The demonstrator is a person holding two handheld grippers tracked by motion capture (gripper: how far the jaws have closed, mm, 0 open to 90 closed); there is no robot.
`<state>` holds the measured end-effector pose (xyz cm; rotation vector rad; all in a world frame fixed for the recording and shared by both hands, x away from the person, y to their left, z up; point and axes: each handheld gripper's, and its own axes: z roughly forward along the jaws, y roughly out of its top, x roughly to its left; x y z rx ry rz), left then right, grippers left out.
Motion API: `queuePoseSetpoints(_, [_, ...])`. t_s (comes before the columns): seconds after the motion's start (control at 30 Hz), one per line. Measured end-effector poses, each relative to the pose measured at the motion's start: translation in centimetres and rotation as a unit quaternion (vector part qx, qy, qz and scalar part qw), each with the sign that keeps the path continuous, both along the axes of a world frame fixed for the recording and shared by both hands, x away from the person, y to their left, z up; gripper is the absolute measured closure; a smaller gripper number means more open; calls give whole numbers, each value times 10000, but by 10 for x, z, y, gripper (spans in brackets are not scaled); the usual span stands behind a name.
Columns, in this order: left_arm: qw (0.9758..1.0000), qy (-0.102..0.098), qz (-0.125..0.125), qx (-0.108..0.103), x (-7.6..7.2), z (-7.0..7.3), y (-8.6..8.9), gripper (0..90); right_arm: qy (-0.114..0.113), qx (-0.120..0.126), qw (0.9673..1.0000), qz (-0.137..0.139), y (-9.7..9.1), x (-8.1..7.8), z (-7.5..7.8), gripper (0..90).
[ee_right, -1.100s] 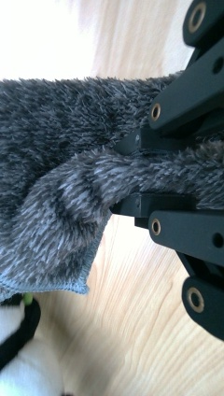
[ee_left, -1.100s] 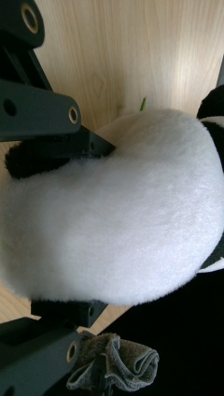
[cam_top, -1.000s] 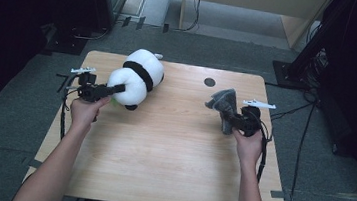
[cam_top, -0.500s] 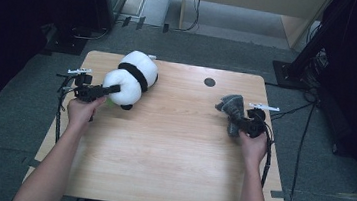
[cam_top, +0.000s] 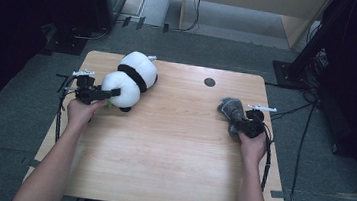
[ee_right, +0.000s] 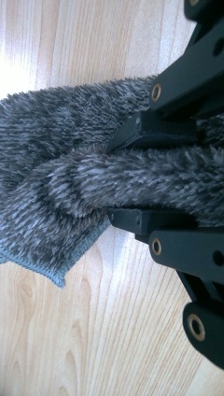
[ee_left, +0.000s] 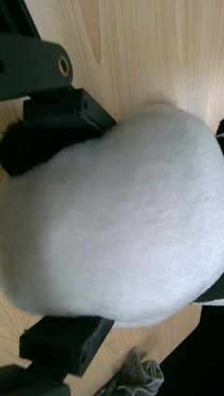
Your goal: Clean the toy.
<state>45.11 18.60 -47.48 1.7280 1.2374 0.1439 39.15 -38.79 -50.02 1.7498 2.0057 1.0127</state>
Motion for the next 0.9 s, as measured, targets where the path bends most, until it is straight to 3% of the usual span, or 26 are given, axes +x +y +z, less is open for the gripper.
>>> queuePoseSetpoints(0.2, [10000, 38, -79, -24, 1, 3, 1, 169, -2, 60, 10000, 64, -1, 1, -3, 546])
queuePoseSetpoints(0.27, [9999, -9, -100, 84, 0, 4, 1, 164, 26, 177, 9998, 122, -1, 1, -4, 519])
queuePoseSetpoints(0.33, [9997, -69, -144, 163, -1, 6, 0, 162, 21, 103, 9998, 165, 0, 1, -2, 509])
queuePoseSetpoints(0.53, [9990, -172, -224, 347, -4, 14, 0, 140, 57, 179, 9997, 139, 0, 1, 1, 401])
queuePoseSetpoints(0.67, [9987, -249, -104, 428, -5, 17, 0, 131, -29, 73, 9999, 125, 1, 0, 7, 372])
queuePoseSetpoints(0.73, [9989, -230, -139, 392, -5, 18, 1, 126, -54, 79, 9998, 145, 2, -1, 9, 372])
queuePoseSetpoints(0.83, [9986, -86, -142, 497, -4, 17, 1, 109, -64, 17, 9998, 190, 4, -4, 13, 372])
queuePoseSetpoints(0.9, [9988, 18, -90, 481, -3, 15, 2, 19, -90, -18, 9997, 210, 6, -5, 16, 371])
